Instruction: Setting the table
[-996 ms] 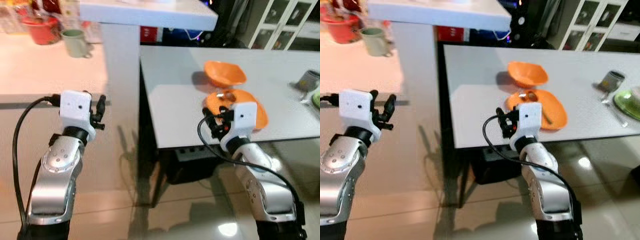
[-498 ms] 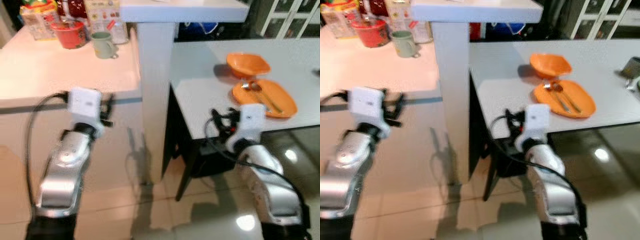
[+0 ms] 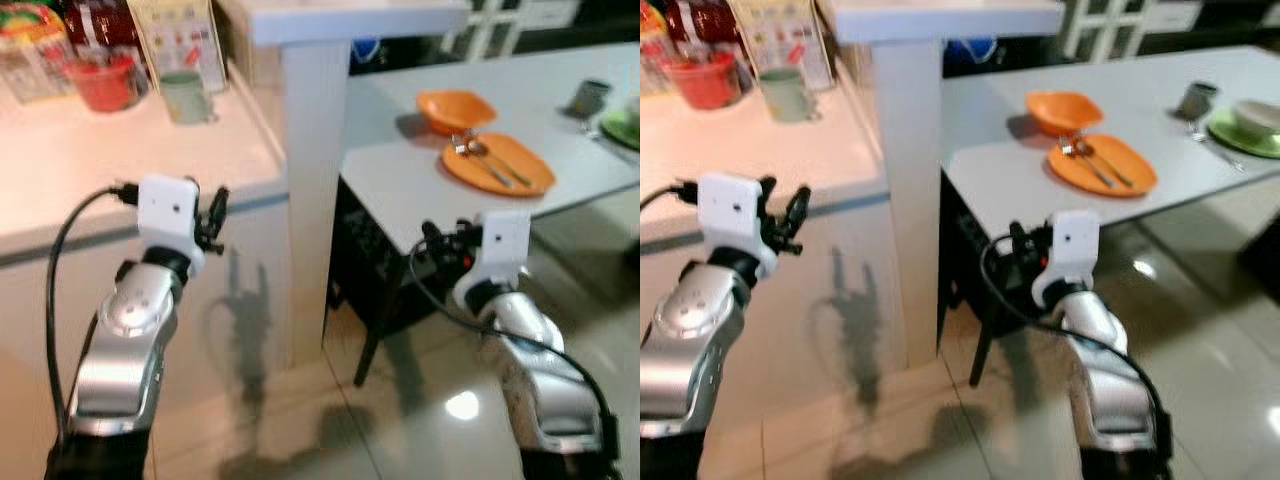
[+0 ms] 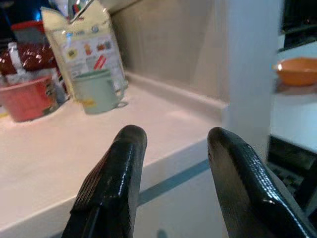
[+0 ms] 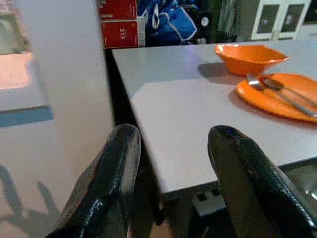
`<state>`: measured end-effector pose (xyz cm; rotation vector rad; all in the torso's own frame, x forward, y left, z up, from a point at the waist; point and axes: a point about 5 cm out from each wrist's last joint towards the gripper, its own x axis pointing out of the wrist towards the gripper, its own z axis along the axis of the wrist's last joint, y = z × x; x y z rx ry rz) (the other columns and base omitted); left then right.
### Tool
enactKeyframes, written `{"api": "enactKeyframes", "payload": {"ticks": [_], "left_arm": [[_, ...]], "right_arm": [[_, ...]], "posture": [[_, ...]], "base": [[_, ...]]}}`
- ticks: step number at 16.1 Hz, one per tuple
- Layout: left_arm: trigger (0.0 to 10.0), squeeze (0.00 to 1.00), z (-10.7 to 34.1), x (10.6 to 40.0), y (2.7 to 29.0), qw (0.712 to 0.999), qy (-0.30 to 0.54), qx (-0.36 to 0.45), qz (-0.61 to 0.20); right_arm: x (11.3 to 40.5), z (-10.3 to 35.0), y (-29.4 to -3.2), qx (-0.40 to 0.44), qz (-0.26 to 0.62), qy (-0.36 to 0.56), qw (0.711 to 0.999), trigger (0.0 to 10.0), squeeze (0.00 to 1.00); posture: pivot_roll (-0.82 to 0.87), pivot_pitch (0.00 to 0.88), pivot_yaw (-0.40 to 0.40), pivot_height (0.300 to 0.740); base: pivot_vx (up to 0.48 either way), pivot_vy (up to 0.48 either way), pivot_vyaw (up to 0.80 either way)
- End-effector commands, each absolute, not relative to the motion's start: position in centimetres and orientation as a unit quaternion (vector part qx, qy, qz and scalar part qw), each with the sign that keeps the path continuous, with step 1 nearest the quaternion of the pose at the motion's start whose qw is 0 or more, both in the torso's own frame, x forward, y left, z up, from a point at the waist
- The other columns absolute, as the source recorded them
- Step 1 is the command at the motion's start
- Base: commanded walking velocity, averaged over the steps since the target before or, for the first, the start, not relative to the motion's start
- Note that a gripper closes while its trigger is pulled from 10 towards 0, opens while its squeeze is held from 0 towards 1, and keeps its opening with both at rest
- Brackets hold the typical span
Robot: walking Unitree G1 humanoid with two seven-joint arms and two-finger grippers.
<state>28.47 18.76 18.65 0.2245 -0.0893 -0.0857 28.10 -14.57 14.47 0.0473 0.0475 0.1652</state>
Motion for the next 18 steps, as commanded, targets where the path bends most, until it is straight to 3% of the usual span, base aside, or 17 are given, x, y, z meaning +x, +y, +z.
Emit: {"api": "enactKeyframes", "payload": {"ticks": [1,12,15,18], "left_arm": [[10.0,0.0,19.1,28.6,19.0,0.991,-0.05,0.115,-0.038],[10.0,0.0,20.2,28.6,18.1,0.991,-0.072,0.11,-0.037],[10.0,0.0,21.0,28.6,17.7,0.986,-0.099,0.135,-0.025],[10.0,0.0,20.8,28.6,17.4,0.991,-0.09,0.1,-0.02]], "right_arm": [[28.1,14.9,-14.3,0.021,0.086,0.016,0.996,10.0,0.0],[28.4,15.0,-14.5,0.02,0.094,0.017,0.995,10.0,0.0],[28.9,16.0,-15.1,0.012,0.086,-0.003,0.996,10.0,0.0],[29.2,16.7,-15.2,0.016,0.084,-0.011,0.996,10.0,0.0]], "posture": [[0.08,0.0,-0.024,0.74],[0.09,0.0,-0.054,0.74],[0.09,0.0,-0.059,0.74],[0.09,0.0,-0.059,0.74]], "base": [[0.0,0.375,-0.8],[0.0,0.375,-0.8],[0.0,-0.32,-0.25],[0.0,-0.32,0.0]]}}
